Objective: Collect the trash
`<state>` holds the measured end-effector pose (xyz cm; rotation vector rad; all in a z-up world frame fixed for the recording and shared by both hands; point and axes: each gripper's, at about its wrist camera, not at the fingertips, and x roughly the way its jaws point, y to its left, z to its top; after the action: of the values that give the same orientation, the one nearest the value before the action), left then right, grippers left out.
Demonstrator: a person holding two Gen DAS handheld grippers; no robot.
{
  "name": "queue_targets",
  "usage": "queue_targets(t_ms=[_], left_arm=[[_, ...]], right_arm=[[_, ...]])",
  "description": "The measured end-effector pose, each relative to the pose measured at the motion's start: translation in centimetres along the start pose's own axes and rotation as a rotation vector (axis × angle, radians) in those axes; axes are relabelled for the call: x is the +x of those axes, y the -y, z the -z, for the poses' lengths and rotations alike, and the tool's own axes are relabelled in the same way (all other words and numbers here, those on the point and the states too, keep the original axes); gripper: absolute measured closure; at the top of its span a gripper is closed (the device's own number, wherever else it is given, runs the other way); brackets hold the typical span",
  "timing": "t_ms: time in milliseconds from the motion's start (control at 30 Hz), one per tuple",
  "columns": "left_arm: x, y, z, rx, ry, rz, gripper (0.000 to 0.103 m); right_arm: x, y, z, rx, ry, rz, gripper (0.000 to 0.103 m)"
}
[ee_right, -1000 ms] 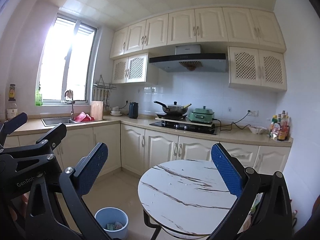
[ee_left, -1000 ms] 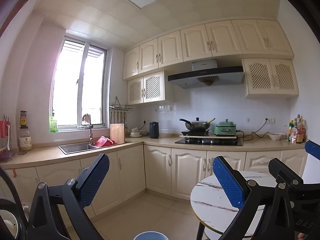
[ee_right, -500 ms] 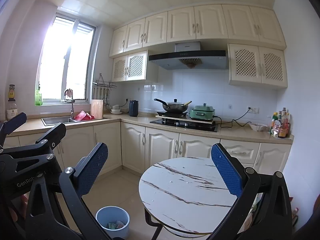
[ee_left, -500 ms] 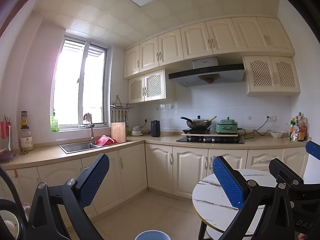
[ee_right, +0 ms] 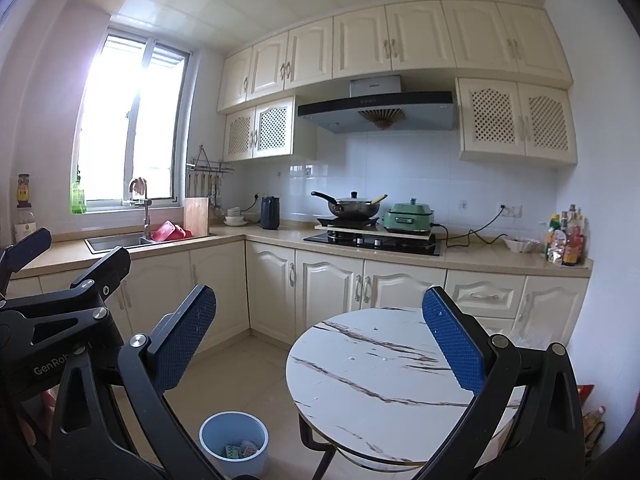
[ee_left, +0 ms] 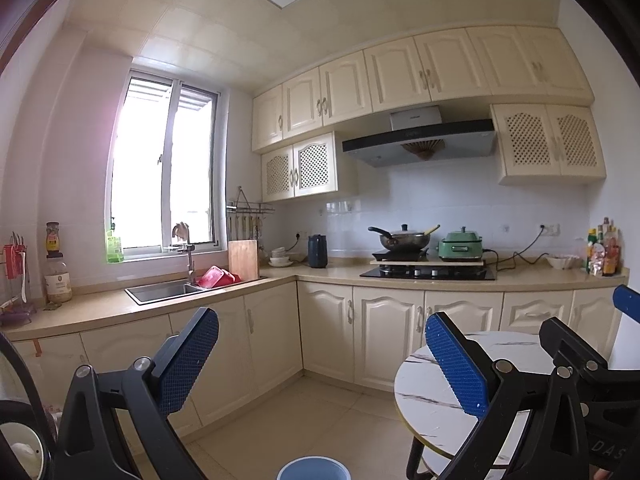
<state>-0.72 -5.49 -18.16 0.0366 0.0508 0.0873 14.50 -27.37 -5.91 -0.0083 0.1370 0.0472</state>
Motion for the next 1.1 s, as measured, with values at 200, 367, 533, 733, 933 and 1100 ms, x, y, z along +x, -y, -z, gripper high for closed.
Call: queue_targets(t_ms=[200,367,533,733,933,1100], left_arm=[[1.0,-0.9,-0.5,-0.001,-0.001,-0.001,0.001],[1.7,-1.8,-0.6,0.000,-0.004,0.000,0.001],[2.2,-2.3,-0.7,0.002,0.005,-0.001,0.001],[2.9,-2.5,-1.1,0.003,0.008,-0.001,0.001],[3.0,-3.1,-0.8,0.006,0.006,-0.002,0.001],[2.9,-3.6,-0.6,0.007,0.005,-0.002,0.001]], right_arm=[[0.2,-0.2,0.1,0.002,-0.003,-0.006,0.000],[0.4,-0.2,0.0,0.004,-0.007,-0.009,0.000],[0.6,-0.2,0.2,0.004,-0.013,-0.015,0.000],[0.7,-0.3,0.2,0.003,-0.015,-0.015,0.000],[0.7,-0.3,0.2,0.004,-0.016,-0.016,0.000],[0.7,-0.5,0.3,0.006,-0.018,-0.017,0.000]])
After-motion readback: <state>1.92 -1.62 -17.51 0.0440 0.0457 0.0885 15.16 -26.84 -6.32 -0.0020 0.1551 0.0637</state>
